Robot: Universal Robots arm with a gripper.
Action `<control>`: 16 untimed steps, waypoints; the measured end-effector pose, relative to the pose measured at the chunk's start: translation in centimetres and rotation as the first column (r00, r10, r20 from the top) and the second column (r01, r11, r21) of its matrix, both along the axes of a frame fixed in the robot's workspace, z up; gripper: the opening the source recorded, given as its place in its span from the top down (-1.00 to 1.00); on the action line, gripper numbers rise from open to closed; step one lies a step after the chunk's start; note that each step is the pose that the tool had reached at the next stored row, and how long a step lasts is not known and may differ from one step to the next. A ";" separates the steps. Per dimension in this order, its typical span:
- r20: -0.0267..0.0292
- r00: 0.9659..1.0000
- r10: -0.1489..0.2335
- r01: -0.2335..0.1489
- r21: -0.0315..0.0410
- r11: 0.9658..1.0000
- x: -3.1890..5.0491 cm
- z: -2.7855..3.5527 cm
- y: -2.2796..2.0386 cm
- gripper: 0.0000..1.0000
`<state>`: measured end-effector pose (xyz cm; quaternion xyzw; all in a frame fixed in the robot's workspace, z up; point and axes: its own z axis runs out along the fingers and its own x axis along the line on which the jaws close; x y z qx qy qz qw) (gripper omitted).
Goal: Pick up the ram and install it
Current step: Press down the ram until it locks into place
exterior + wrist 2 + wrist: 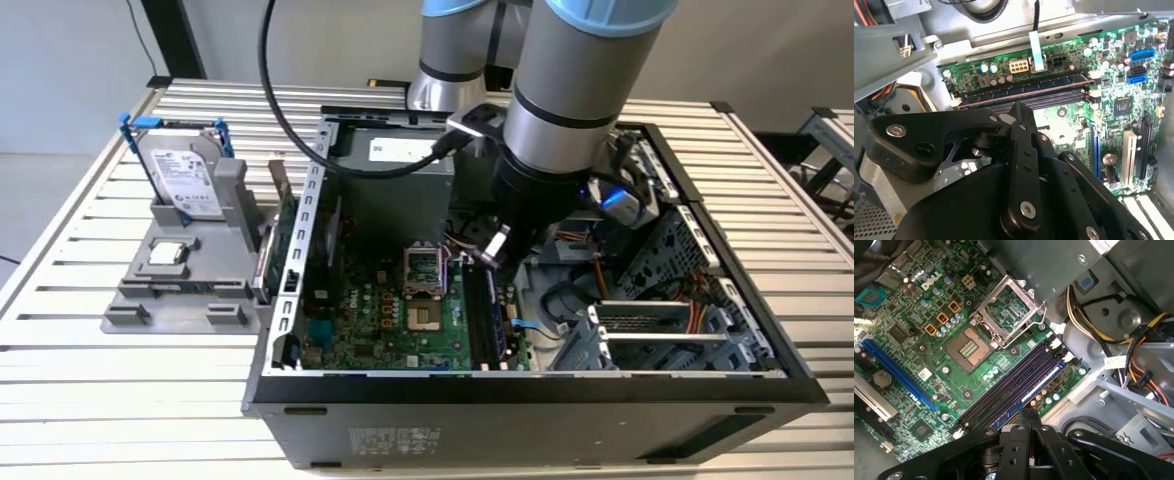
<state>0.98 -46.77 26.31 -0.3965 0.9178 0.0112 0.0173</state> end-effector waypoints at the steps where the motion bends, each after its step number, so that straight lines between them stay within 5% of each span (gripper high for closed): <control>1: 0.000 1.000 0.011 -0.011 0.002 1.000 0.00 -0.06 0.00 1.00; 8: 0.001 0.996 0.093 -0.093 0.012 0.996 0.00 -0.52 0.05 1.00; 13: 0.002 0.988 0.155 -0.155 0.013 0.988 0.00 -0.68 0.08 1.00; 16: 0.007 0.981 0.192 -0.192 0.012 0.981 0.00 -0.73 0.08 1.00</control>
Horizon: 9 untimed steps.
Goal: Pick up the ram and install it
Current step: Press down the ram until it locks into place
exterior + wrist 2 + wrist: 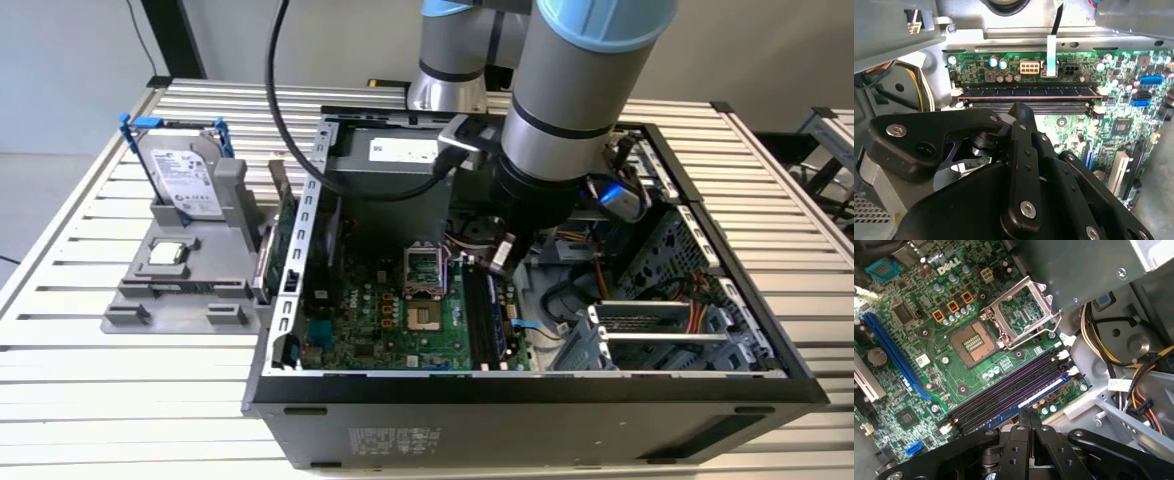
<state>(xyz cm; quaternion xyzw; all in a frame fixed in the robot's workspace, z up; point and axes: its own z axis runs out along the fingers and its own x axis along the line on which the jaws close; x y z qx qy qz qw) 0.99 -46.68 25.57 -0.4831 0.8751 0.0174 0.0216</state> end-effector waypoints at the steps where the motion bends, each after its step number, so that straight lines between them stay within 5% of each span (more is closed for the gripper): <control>1: 0.001 1.000 0.013 -0.013 0.000 1.000 0.00 -0.01 0.00 1.00; 9: 0.003 0.992 0.124 -0.124 0.006 0.992 -0.01 -0.13 0.00 1.00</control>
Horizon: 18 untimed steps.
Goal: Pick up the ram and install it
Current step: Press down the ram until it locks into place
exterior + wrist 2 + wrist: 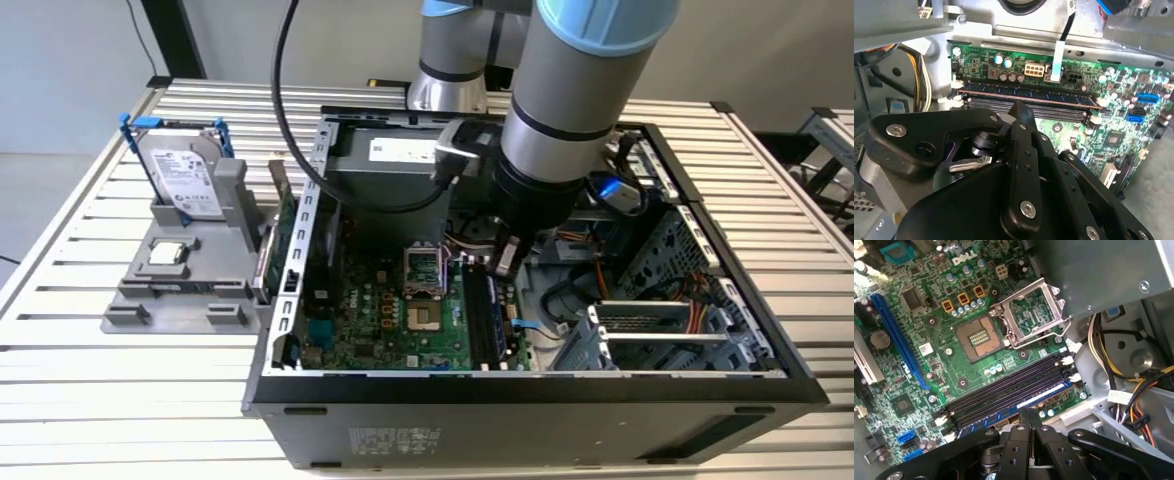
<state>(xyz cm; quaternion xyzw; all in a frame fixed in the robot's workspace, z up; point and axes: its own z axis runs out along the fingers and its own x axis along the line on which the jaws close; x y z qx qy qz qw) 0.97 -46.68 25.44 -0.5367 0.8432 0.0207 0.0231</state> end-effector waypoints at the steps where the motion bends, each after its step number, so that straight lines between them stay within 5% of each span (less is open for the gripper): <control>1: 0.000 1.000 0.014 -0.014 0.001 1.000 0.00 -0.02 0.00 1.00; 5: 0.004 0.998 0.067 -0.067 0.005 0.998 0.01 -0.05 0.01 1.00; 13: 0.024 0.988 0.152 -0.152 0.007 0.988 0.03 -0.10 0.00 1.00; 18: 0.049 0.976 0.211 -0.212 0.003 0.977 0.02 -0.25 0.00 1.00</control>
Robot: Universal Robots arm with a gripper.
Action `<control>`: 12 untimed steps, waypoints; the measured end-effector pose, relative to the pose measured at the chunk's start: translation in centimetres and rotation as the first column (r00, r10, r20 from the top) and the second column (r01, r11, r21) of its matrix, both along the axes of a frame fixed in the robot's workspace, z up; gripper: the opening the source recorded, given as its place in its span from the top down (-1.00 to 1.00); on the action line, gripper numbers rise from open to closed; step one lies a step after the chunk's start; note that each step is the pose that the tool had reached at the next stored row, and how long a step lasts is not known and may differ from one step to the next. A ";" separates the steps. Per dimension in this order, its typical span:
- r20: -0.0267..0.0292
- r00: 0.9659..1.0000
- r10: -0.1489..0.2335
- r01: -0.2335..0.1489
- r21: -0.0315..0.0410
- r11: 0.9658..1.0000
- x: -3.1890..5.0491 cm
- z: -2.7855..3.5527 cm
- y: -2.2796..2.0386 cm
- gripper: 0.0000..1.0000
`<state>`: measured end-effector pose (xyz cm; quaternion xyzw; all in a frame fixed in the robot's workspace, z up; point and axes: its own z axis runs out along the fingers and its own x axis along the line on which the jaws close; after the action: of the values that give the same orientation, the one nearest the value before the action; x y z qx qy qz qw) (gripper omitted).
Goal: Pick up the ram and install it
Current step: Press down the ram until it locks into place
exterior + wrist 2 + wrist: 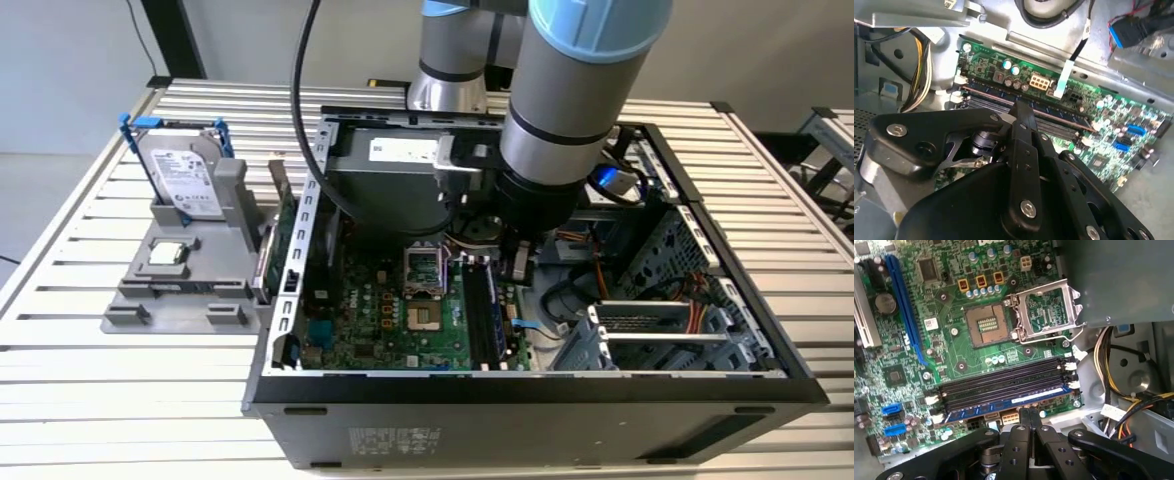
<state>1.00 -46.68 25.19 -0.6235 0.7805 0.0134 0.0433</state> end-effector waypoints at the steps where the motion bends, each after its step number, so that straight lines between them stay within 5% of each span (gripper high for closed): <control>1: 0.001 1.000 0.012 -0.012 0.000 1.000 0.00 -0.08 0.00 1.00; 5: 0.001 0.998 0.056 -0.056 -0.014 0.998 0.00 -0.36 0.00 1.00; 12: -0.002 0.997 0.076 -0.076 -0.014 0.997 0.00 -1.34 0.00 1.00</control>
<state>1.00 -46.68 23.85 -0.6529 0.7565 0.0099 0.0377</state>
